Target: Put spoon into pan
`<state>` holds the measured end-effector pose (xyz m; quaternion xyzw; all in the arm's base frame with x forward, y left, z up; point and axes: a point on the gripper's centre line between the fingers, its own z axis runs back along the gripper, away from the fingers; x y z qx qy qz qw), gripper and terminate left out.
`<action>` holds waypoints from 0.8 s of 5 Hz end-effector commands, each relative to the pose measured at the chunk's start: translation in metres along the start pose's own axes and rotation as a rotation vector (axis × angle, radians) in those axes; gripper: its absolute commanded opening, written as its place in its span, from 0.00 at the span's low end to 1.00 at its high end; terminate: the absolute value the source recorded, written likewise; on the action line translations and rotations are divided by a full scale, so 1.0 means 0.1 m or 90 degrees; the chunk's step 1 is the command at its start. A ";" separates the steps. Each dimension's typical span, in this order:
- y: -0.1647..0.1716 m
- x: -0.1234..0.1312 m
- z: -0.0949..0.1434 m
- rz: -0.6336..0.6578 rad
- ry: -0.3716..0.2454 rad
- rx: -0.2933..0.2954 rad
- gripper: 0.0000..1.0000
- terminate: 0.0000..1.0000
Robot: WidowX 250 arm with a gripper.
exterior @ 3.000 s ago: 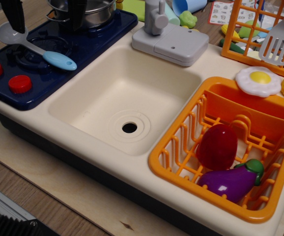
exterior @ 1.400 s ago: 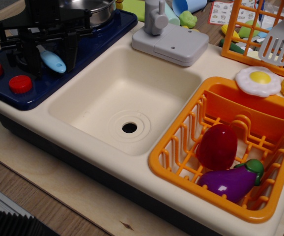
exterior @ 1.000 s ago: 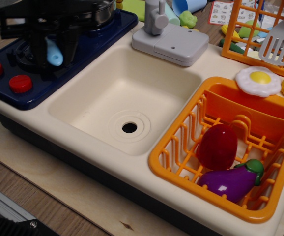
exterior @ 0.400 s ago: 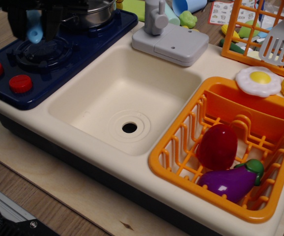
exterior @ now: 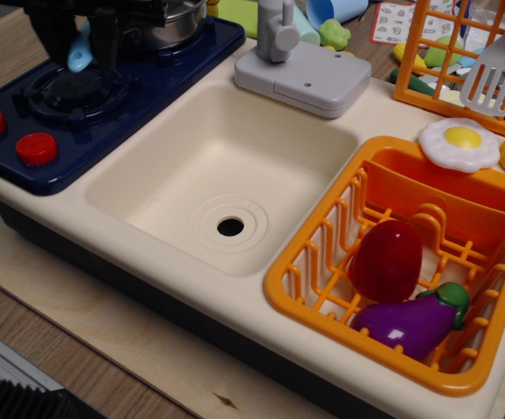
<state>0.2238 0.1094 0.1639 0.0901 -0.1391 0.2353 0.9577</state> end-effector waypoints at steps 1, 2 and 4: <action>0.09 0.28 0.00 -0.050 0.032 -0.068 0.00 0.00; 0.07 0.35 -0.04 -0.063 0.058 -0.092 0.00 0.00; 0.07 0.35 -0.04 -0.063 0.058 -0.092 1.00 1.00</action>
